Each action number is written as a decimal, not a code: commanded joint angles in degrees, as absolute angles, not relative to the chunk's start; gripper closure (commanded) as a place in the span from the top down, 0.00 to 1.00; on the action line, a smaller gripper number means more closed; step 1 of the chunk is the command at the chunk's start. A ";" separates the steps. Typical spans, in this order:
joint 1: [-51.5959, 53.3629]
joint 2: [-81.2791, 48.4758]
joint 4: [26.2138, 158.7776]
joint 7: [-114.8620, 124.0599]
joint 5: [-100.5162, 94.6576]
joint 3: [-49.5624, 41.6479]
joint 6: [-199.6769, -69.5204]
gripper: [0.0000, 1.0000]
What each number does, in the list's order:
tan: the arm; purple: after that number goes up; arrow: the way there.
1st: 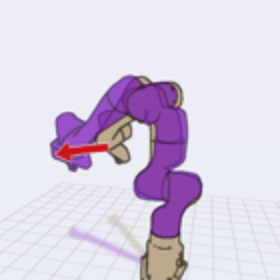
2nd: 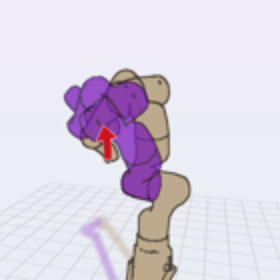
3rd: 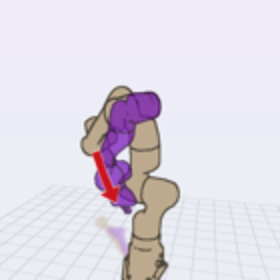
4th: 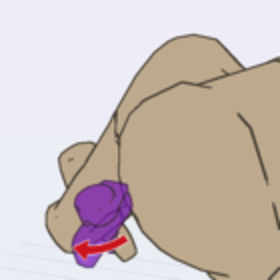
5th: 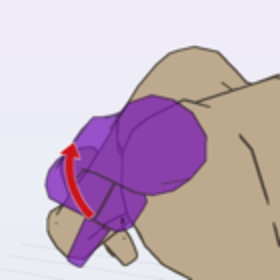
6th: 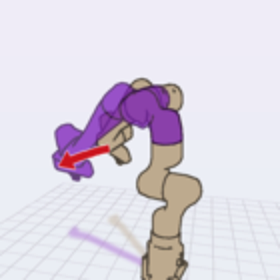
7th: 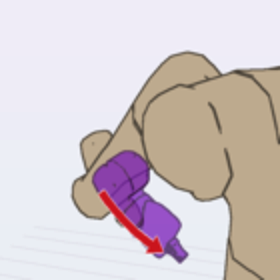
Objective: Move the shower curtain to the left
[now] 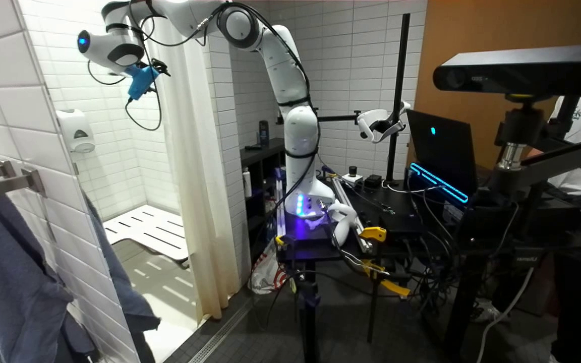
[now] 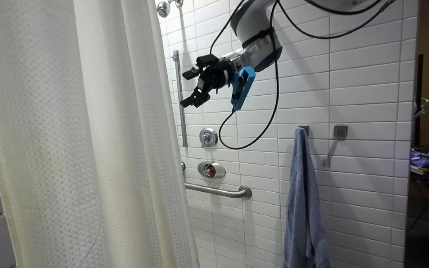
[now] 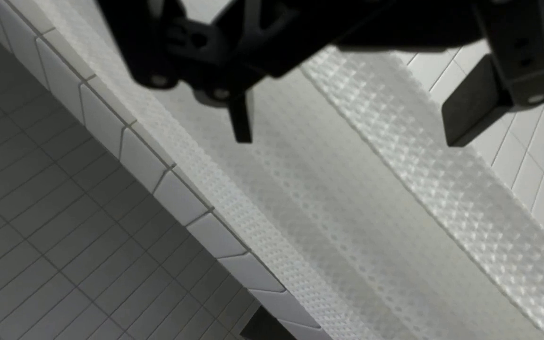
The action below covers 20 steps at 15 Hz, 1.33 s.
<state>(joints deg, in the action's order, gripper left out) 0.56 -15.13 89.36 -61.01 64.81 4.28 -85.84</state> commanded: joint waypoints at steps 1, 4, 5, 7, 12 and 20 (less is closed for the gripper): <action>2.20 -9.72 97.60 -68.78 67.50 4.92 -92.47 1.00; 4.02 -7.93 101.68 -73.48 69.65 5.76 -96.95 1.00; 4.54 -7.28 103.04 -74.87 70.32 5.98 -98.23 1.00; 5.73 -6.35 104.80 -76.87 70.87 6.53 -101.13 1.00; 9.20 -4.85 108.53 -83.28 70.83 8.63 -112.79 1.00; 12.42 -4.51 111.79 -88.13 70.74 11.99 -124.23 0.73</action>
<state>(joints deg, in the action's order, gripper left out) 11.79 -6.36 109.53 -86.20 70.03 11.15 -121.73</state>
